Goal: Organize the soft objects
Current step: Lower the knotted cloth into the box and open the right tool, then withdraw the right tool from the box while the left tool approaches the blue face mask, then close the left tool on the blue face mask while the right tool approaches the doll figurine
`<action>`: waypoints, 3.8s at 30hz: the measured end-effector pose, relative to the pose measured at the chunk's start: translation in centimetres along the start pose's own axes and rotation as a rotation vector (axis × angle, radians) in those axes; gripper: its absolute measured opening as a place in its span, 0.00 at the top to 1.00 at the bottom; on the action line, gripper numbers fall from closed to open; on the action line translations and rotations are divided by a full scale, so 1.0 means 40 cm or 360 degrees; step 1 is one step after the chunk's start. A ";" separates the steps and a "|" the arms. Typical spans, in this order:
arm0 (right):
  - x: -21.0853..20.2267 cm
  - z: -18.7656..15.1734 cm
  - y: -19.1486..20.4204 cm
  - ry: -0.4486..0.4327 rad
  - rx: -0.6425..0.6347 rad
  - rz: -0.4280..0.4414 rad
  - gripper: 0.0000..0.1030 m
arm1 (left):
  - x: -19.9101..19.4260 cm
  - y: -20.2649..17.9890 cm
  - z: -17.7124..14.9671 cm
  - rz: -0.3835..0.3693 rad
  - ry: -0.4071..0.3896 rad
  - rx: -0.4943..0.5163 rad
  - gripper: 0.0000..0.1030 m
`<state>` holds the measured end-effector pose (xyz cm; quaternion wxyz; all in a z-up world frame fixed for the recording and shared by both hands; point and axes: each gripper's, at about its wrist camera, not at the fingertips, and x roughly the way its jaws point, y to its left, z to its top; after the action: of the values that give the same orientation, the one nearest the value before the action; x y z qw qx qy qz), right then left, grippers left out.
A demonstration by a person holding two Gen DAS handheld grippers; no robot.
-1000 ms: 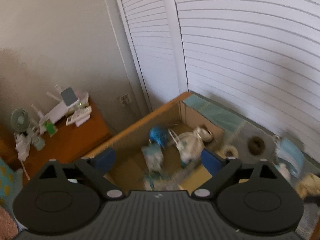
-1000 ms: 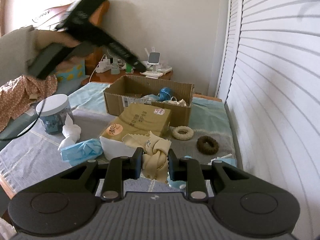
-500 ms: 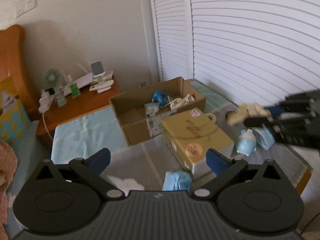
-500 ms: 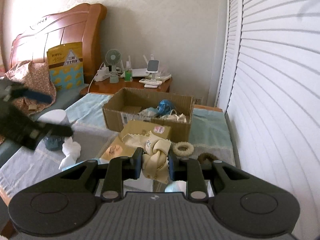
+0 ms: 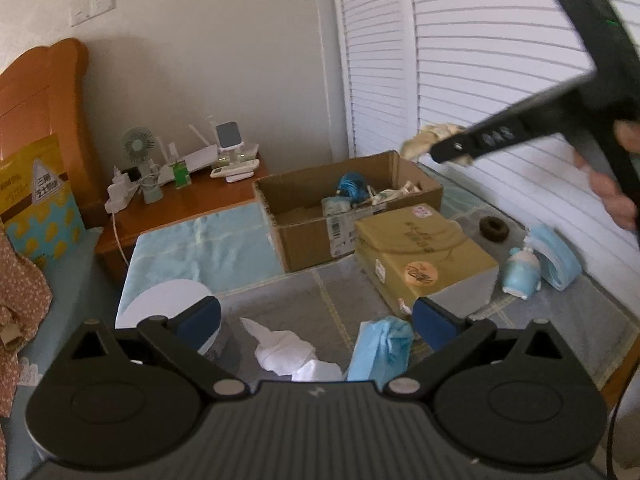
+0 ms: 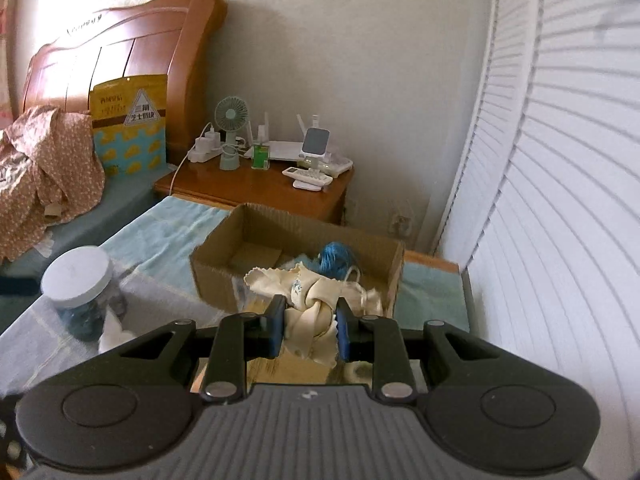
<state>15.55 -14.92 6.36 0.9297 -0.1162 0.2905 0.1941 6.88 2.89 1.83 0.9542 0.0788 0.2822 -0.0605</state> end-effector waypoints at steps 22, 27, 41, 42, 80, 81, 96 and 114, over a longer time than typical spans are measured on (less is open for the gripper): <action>0.300 0.119 -0.058 0.0128 0.0102 0.0075 0.17 | 0.060 0.062 -0.050 0.0089 0.0093 -0.0075 0.01; 0.264 0.101 -0.056 0.0108 0.0092 0.0070 0.00 | 0.057 0.057 -0.050 0.0081 0.0100 -0.0062 0.01; 0.087 0.016 -0.039 0.0042 0.0163 0.0112 0.00 | 0.026 0.032 -0.055 0.0032 0.0104 -0.0055 0.01; 0.072 0.006 -0.038 0.0034 0.0173 0.0105 0.00 | 0.025 0.031 -0.055 0.0032 0.0105 -0.0056 0.01; -0.055 -0.337 0.018 0.0316 0.0266 0.0028 0.00 | 0.069 -0.024 -0.081 -0.0143 0.0230 0.0018 0.01; -0.051 -0.343 0.020 0.0330 0.0264 0.0021 0.00 | 0.071 -0.026 -0.081 -0.0164 0.0229 0.0017 0.01; -0.012 -0.390 0.045 0.0420 0.0177 -0.0052 0.00 | 0.123 -0.043 -0.070 -0.0296 0.0219 0.0153 0.22; -0.020 -0.402 0.047 0.0365 0.0168 -0.0053 0.00 | 0.216 -0.069 -0.079 -0.0435 0.0400 0.0154 0.55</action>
<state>6.16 -18.76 -6.28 0.8983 -0.0933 0.4029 0.1484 11.97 0.17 -5.83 0.8895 0.0924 0.4039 -0.1926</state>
